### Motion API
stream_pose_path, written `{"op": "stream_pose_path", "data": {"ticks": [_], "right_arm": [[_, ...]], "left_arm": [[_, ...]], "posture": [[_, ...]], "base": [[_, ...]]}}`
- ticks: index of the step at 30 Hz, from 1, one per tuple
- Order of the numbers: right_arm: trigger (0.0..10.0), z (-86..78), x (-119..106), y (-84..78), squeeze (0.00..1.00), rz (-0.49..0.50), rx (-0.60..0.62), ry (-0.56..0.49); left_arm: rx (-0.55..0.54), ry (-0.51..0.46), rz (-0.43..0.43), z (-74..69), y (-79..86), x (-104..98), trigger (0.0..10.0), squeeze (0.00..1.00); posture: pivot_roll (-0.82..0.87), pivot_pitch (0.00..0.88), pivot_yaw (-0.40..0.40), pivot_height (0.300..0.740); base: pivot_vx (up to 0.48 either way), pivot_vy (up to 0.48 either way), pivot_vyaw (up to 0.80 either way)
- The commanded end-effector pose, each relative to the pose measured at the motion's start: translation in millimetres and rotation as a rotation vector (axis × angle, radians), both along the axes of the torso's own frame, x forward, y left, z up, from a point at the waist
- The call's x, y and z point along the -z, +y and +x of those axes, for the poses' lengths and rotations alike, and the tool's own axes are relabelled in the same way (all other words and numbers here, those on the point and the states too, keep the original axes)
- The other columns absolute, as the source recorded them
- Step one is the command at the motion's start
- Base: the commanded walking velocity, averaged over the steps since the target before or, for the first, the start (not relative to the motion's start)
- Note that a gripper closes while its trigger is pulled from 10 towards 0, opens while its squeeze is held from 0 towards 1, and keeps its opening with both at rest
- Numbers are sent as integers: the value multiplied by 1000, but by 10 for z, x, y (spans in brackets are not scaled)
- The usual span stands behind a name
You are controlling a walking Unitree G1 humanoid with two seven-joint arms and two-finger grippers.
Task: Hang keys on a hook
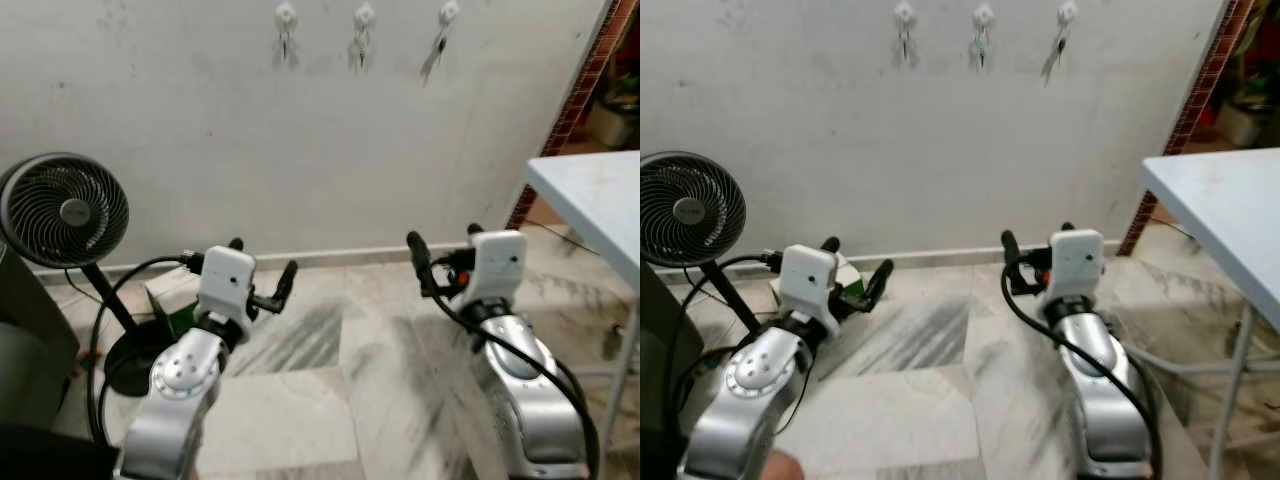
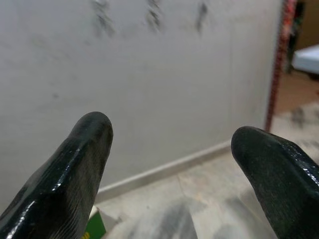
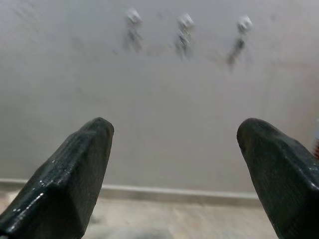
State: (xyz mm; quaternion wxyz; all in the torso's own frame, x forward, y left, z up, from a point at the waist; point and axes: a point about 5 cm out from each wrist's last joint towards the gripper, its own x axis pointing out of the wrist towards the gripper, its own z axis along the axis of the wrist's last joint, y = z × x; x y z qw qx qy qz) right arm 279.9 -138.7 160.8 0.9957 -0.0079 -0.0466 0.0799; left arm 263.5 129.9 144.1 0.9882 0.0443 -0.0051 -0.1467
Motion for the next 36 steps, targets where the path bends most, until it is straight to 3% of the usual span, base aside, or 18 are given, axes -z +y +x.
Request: {"op": "stream_pose_path", "data": {"ticks": [1, 9, 29, 36], "right_arm": [[10000, 30, -48, -45, 0, -10, 11, -17], [10000, -5, -15, -57, 0, -9, 17, -7], [10000, 15, -6, -20, 0, -4, 7, -5], [10000, 23, -4, -17, 0, -7, 3, -5]], "left_arm": [[40, -27, -7, 8, -58, -60, 10000, 0], [17, -2, -52, 2, -57, -32, 10000, 0], [51, -22, -8, -9, -47, -47, 10000, 0], [52, -16, -14, -17, -48, -37, 10000, 0]], "posture": [[23, 0, 31, 740], [21, 0, 33, 740], [31, 0, 36, 740], [33, 0, 32, 740]], "base": [[0, 0, 0], [0, 0, 0], [0, 27, 0], [0, -480, 0]]}}
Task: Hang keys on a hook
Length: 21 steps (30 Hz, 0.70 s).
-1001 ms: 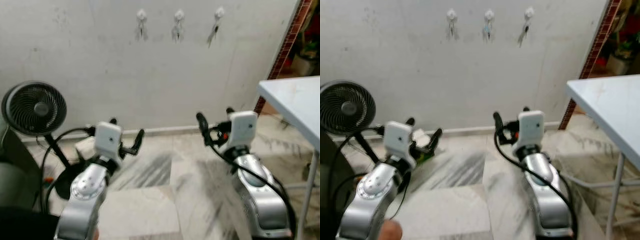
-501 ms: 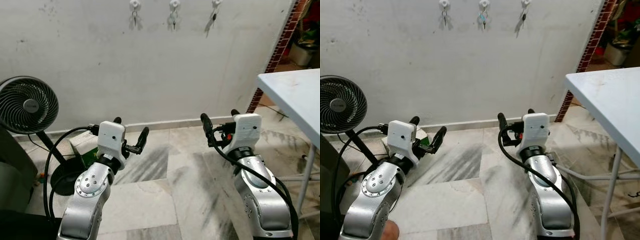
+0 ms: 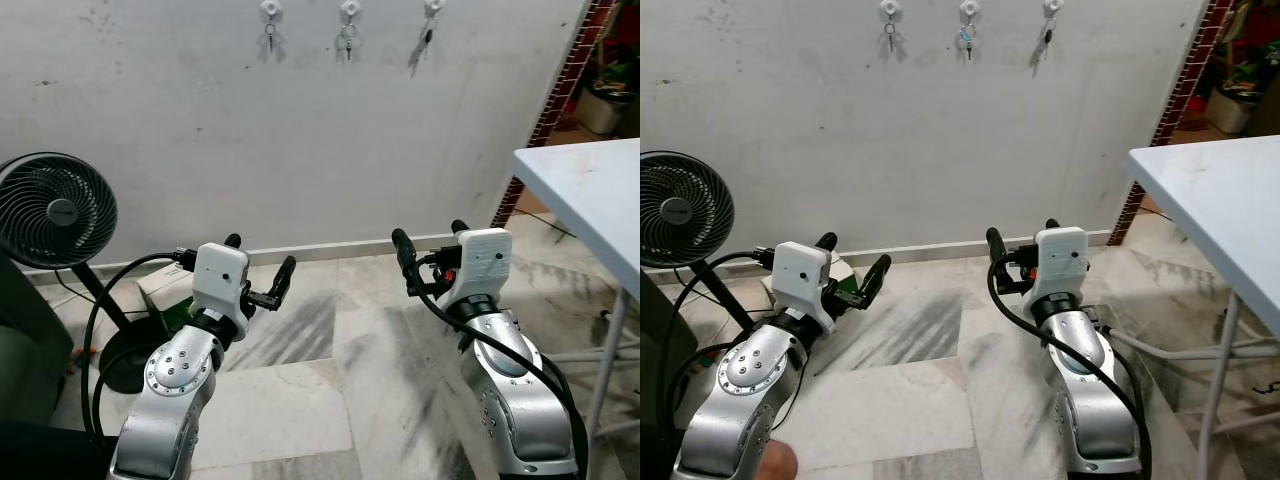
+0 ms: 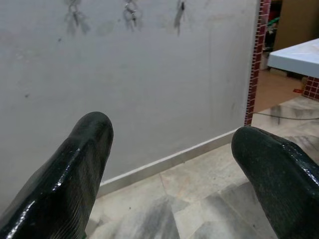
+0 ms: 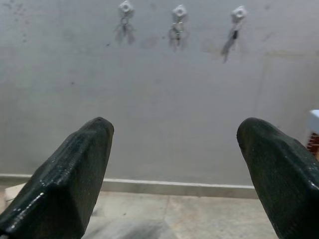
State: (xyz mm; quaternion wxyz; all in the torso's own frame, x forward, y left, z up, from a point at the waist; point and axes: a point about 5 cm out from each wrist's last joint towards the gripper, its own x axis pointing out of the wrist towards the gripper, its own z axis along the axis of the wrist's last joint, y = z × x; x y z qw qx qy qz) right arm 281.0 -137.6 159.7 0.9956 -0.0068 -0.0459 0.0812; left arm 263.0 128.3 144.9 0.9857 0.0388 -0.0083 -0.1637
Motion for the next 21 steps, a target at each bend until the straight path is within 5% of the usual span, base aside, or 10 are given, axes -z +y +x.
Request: {"op": "stream_pose_path", "data": {"ticks": [1, 21], "right_arm": [[10000, 12, -15, -28, 0, -9, 5, -6], [10000, 17, -8, -32, 0, -8, 10, -5]], "left_arm": [[17, -12, -3, -12, -32, -28, 10000, 0], [25, -9, 0, -15, -32, -25, 10000, 0]], "posture": [[33, 0, 32, 740], [31, 0, 35, 740]], "base": [[0, -480, 0], [0, -480, 0]]}}
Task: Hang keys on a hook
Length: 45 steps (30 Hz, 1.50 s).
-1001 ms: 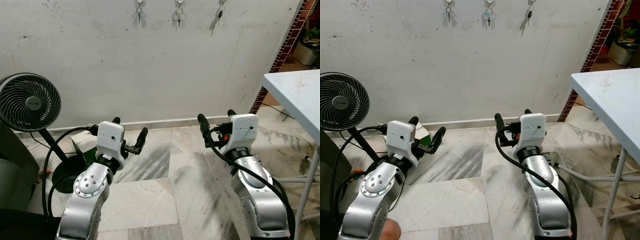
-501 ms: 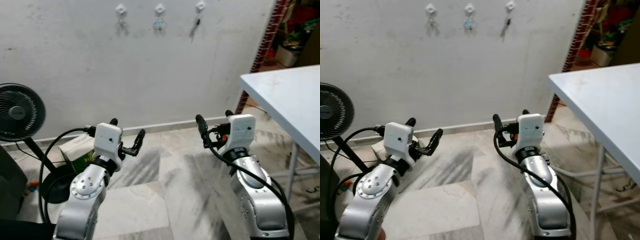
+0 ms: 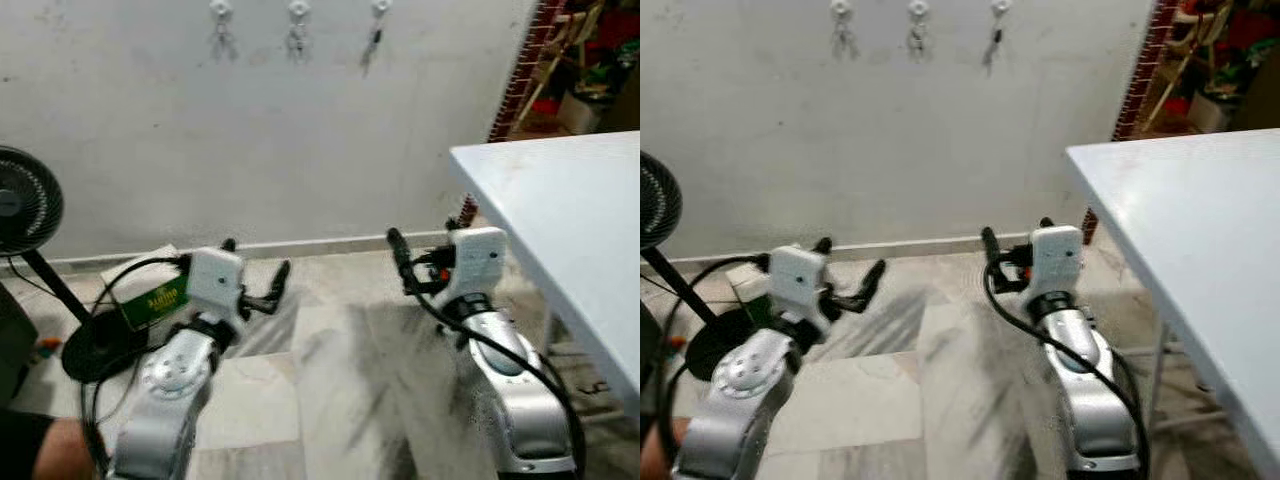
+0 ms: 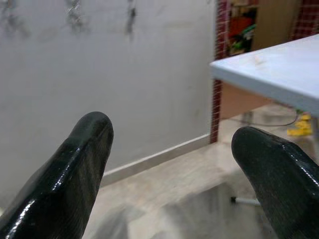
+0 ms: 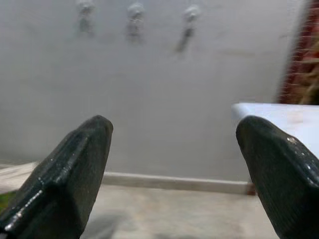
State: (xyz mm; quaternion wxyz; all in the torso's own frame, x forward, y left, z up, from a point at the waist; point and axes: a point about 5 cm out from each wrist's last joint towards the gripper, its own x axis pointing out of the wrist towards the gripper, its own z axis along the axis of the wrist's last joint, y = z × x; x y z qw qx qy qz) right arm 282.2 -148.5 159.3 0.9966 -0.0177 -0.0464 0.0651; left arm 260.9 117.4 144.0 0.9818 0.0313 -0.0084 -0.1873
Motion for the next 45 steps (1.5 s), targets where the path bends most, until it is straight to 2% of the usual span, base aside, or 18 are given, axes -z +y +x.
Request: {"op": "stream_pose_path", "data": {"ticks": [1, 5, 7, 15, 24, 38, 45], "right_arm": [[10000, 4, -10, 79, 0, 11, -23, -2], [10000, 7, -10, 76, 0, 13, -21, -2], [10000, 7, -11, 75, 0, 14, -20, -3], [10000, 16, -5, 64, 0, 18, -12, 6], [10000, 24, -3, 56, 0, 16, -11, 10], [10000, 34, -4, 52, 0, 18, -4, 13], [10000, 40, -7, 55, 0, 28, 0, 16]], "left_arm": [[-23, -13, 14, 5, 79, -33, 10000, 0], [-24, -13, 11, 8, 74, -34, 10000, 0], [-32, -11, -13, 13, 75, -39, 10000, 0], [-27, -14, -12, 18, 66, -45, 10000, 0], [-35, -16, -16, 28, 66, -50, 10000, 0], [-124, -16, -18, 135, 170, -67, 10000, 0], [-238, 10, -56, 190, 276, -51, 10000, 0]], "posture": [[30, 0, 36, 740], [30, 0, 37, 740], [30, 0, 37, 740], [27, 0, 37, 740], [27, 0, 34, 740], [22, 0, 32, 740], [19, 0, 32, 740]], "base": [[0, -480, 0], [0, -356, 0], [0, 0, 0], [0, 0, -56], [0, 0, -742], [0, 0, -787], [0, 0, -786]]}}
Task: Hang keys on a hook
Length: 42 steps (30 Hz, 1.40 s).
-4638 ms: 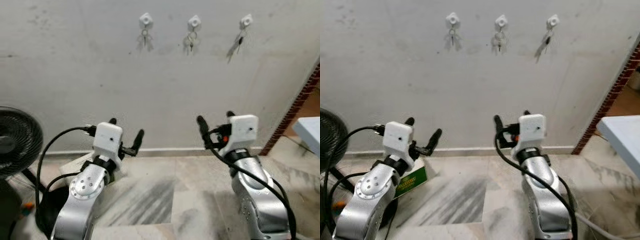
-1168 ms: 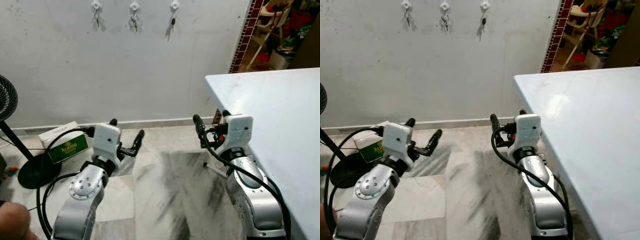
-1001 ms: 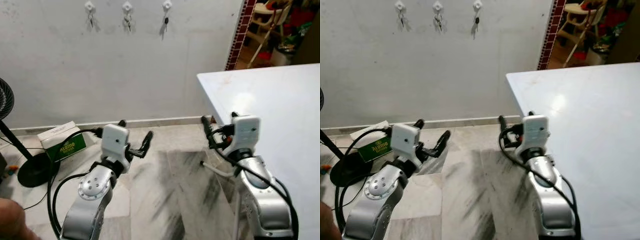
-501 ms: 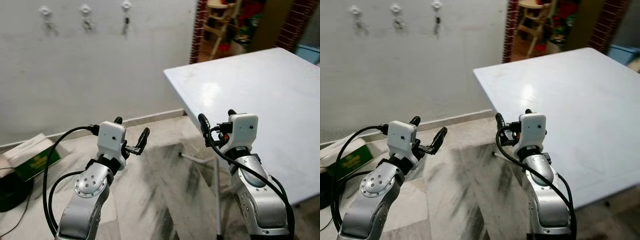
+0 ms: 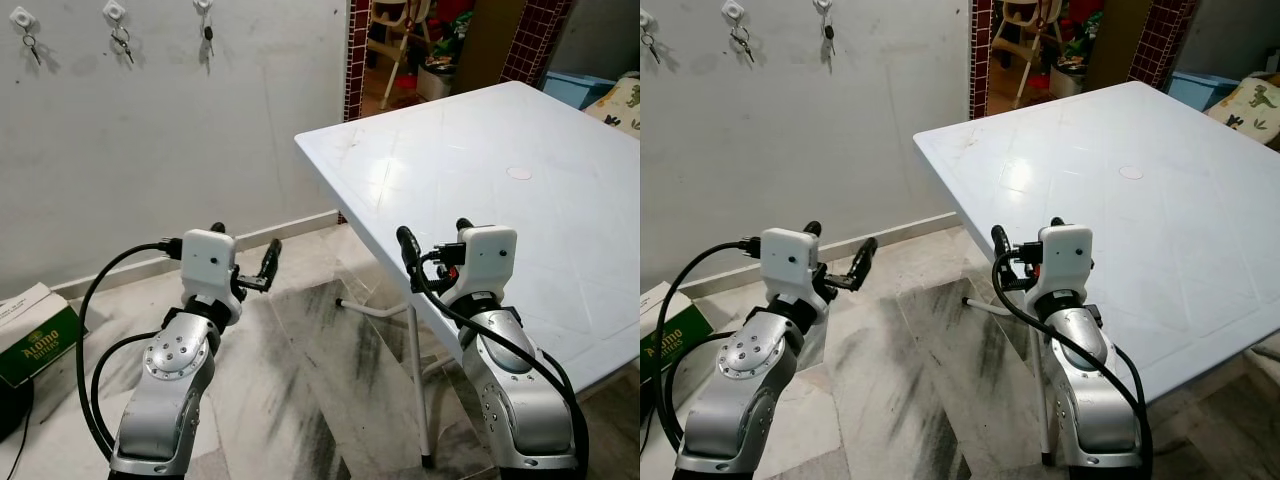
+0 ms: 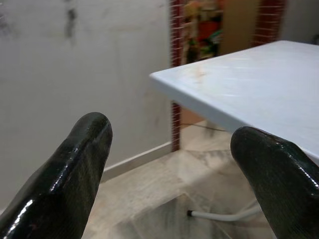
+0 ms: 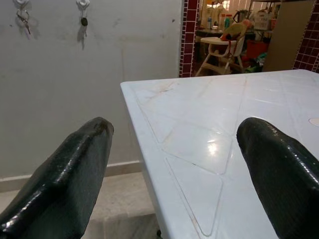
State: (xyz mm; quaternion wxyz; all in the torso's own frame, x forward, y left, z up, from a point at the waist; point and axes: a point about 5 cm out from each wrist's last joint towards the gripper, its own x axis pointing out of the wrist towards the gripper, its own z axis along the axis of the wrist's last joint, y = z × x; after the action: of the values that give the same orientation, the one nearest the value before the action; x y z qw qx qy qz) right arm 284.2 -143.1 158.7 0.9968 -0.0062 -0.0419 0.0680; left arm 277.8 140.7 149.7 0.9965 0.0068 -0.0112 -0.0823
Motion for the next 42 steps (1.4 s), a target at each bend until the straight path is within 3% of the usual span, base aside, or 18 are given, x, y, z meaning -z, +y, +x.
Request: {"op": "stream_pose_path", "data": {"ticks": [1, 42], "right_arm": [[10000, 21, -12, 1, 0, 6, 7, 6], [10000, 94, -39, 29, 0, 38, 7, 5]], "left_arm": [[-27, 13, -5, 21, 43, 5, 10000, 0], [-103, 16, -3, 108, 92, 1, 10000, 0]], "posture": [[19, 0, 32, 740], [18, 0, 26, 740]], "base": [[0, 0, -788], [0, 0, -756]]}}
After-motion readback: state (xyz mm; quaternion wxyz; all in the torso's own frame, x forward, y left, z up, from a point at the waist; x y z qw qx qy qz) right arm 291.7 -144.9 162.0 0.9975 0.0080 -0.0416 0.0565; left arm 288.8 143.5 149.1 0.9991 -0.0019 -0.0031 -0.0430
